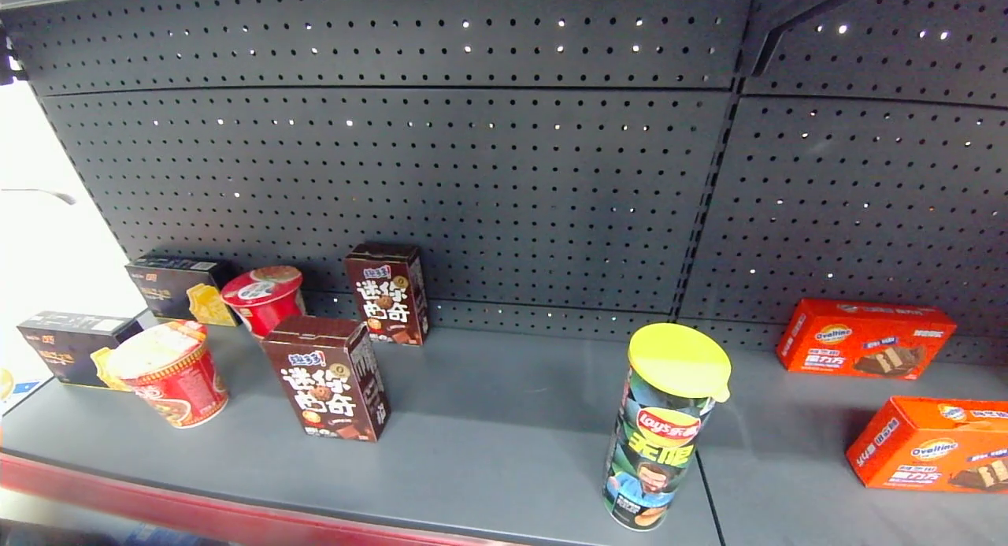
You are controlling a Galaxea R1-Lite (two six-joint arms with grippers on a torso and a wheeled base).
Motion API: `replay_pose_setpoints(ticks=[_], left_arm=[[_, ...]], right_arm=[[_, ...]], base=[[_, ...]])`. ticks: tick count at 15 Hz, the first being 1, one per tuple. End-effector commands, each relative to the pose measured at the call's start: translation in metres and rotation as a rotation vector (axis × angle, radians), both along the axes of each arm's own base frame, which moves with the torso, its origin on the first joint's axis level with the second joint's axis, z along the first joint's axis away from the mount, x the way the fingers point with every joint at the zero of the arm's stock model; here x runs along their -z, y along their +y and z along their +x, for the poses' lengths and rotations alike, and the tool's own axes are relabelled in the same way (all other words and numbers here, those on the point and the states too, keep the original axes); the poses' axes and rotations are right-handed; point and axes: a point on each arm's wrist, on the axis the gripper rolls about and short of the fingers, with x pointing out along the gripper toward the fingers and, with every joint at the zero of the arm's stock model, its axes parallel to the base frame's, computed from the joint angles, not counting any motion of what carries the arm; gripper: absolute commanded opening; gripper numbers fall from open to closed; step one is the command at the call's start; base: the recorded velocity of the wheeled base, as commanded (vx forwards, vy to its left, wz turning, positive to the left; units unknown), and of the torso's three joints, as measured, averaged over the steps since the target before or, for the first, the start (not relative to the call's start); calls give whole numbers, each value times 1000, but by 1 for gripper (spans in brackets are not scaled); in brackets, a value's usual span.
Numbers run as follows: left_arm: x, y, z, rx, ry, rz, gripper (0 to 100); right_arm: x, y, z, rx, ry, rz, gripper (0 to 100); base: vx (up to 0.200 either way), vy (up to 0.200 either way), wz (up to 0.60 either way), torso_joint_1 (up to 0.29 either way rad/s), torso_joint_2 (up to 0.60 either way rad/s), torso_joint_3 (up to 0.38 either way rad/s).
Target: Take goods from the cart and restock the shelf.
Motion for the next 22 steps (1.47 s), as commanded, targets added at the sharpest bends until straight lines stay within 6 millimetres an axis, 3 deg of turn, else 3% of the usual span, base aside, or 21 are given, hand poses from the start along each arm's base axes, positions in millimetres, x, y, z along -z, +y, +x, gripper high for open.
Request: replay_pose_setpoints(ticks=[1,4,8,11,15,18,22], left_arm=[[-1,1,-9,-1,-30,10,0],[-9,1,-13,4,-52,17,0],[-4,0,-8,51,-18,23,0],[-15,-1,-7,66,-27,26,0],[-37,-4,-6,195,-47,41,0],[-34,-6,-11,387,6,55,0],[-29,-8,-11,460,24,54,0]], right_arm=[[26,-6,-10,240,20,4,100],[84,-10,-37,291,-60,27,100],[107,-11,-29,397,-102,44,100],[109,-7,-29,243,-74,15,100],[110,-6,-29,178,-73,11,100],[110,-6,-29,167,-70,17,100],[110,-6,-29,165,-68,19,100]], base=[[0,0,0,0,0,0],[0,0,0,0,0,0],[0,0,0,0,0,0],[0,0,0,0,0,0],[0,0,0,0,0,0],[0,0,0,0,0,0],[0,0,-150,1,1,-1]])
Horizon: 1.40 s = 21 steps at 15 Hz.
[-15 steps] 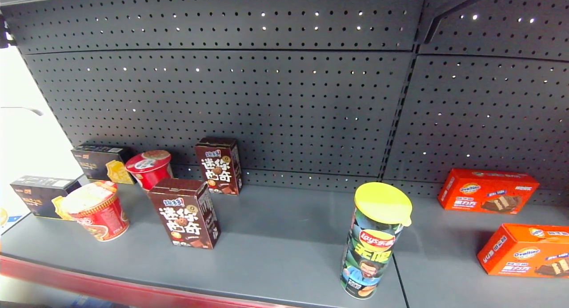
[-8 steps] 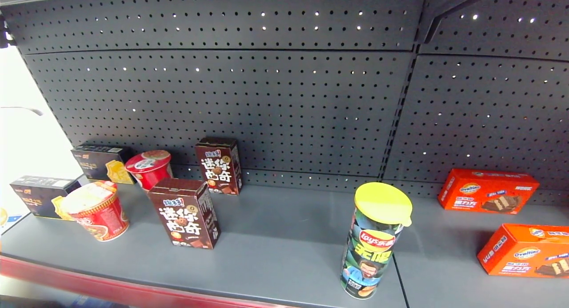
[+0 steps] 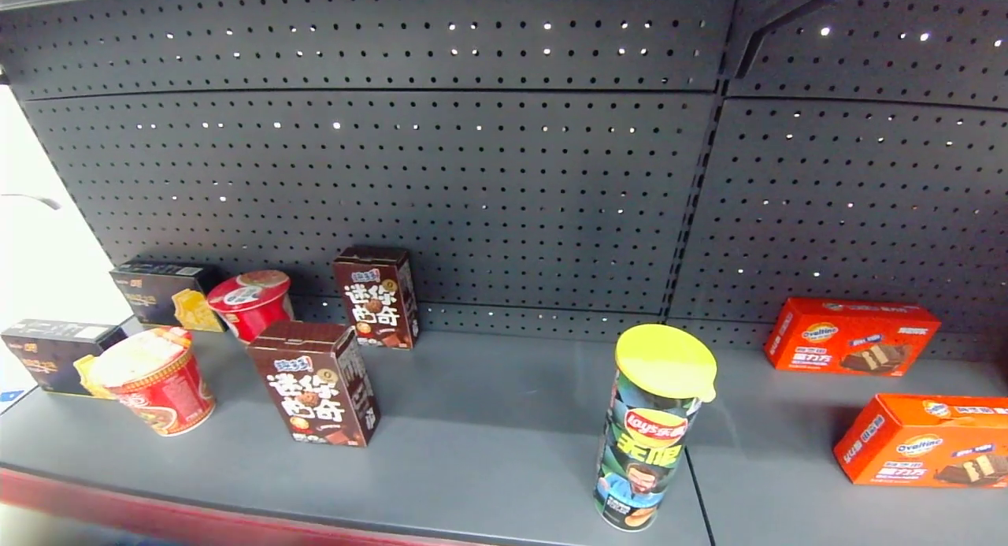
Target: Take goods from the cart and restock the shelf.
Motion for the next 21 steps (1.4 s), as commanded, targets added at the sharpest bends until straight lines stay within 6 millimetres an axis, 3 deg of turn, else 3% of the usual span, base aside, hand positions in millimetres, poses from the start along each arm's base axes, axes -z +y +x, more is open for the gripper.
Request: replay_pose_setpoints(ticks=[1,9,12,15,19,21], left_arm=[[1,0,0,5,5,0,0],[7,-1,3,27,37,-4,0],[-10,-1,6,21,27,-7,0],[-28,-3,26,16,73,0,0],[-59,-14,85,163,213,20,0],[-59,-23,122,192,249,32,0]], right_arm=[[0,0,0,-1,4,-1,100],[0,1,0,-21,4,-5,100],[0,1,0,-21,4,-5,100],[-1,1,0,-37,6,-2,100],[0,1,0,-61,17,-1,100],[0,1,0,-61,17,-1,100]], base=[[0,0,0,0,0,0],[0,0,-225,-1,0,3],[0,0,0,0,0,0],[0,0,0,0,0,0],[0,0,0,0,0,0],[0,0,0,0,0,0]])
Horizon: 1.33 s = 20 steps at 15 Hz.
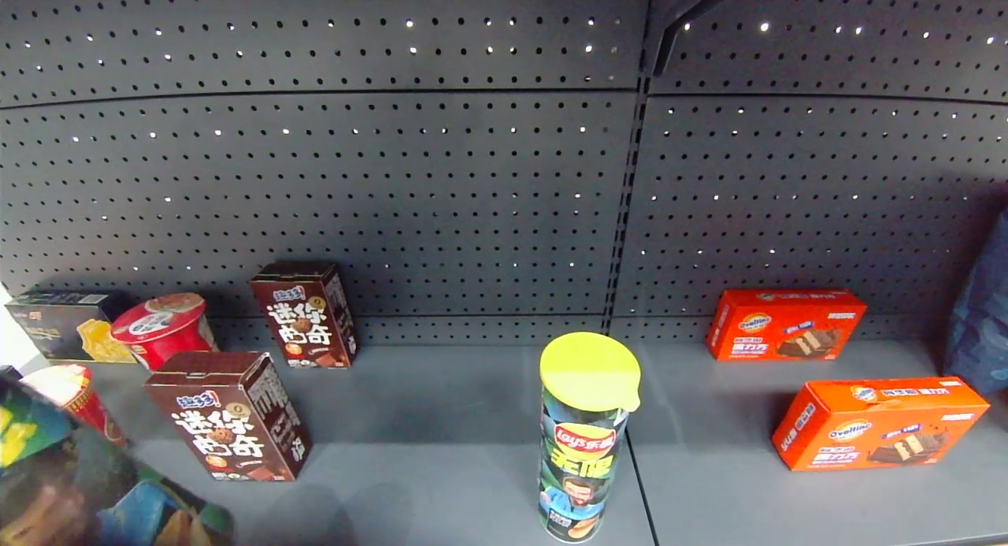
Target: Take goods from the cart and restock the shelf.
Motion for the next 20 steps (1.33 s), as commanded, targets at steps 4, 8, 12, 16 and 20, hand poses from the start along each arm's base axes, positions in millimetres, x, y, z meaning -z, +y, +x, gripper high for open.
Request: replay_pose_setpoints(ticks=[4,8,12,16,20], left_arm=[[10,-39,122,180,154,25,0],[37,-76,178,280,159,81,0],[66,-101,228,492,73,54,0],[85,-115,265,515,38,105,0],[92,-128,300,520,8,114,0]], right_arm=[[0,0,0,-5,4,-4,100],[0,0,0,-4,1,-22,100],[0,0,0,-3,1,-16,100],[0,0,0,-3,1,-16,100],[0,0,0,-3,1,-16,100]], base=[[0,0,0,0,0,0],[0,0,0,0,0,0],[0,0,0,0,0,0],[0,0,0,0,0,0],[0,0,0,0,0,0]])
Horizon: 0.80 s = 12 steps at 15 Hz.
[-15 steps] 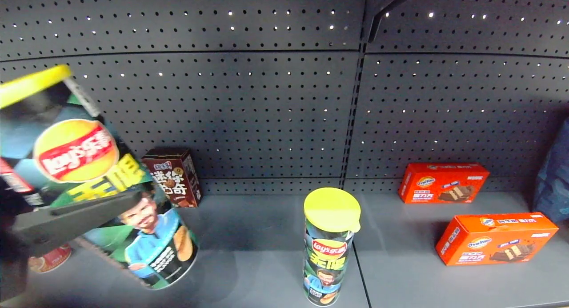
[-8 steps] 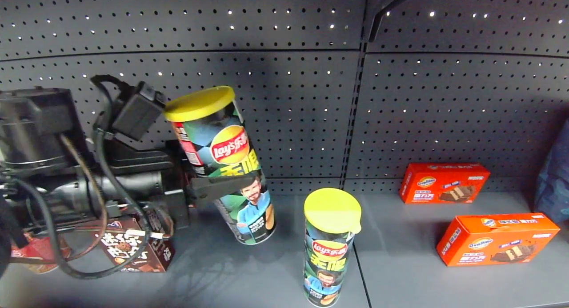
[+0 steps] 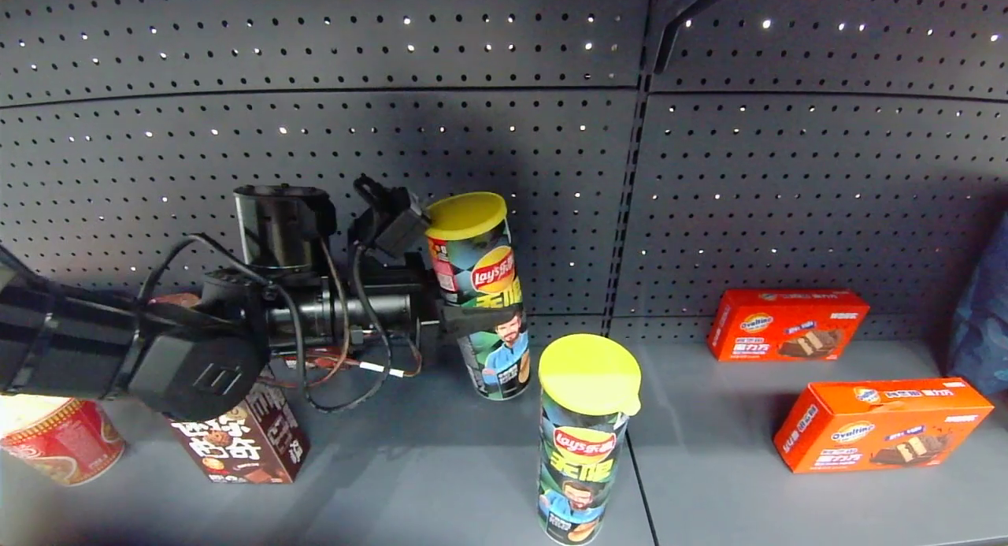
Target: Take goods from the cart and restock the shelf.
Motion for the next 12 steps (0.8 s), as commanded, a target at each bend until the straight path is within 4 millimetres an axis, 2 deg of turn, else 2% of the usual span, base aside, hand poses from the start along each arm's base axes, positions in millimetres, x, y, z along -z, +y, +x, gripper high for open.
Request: replay_pose_setpoints(ticks=[1,6,12], left_arm=[[17,-10,23,16,25,8,0],[24,-23,48,33,7,0,0],[30,-26,59,36,27,45,0]], right_arm=[[0,0,0,-1,2,-1,100],[0,0,0,-1,2,-1,100],[0,0,0,-1,5,-3,100]], base=[[0,0,0,0,0,0],[0,0,0,0,0,0],[0,0,0,0,0,0]])
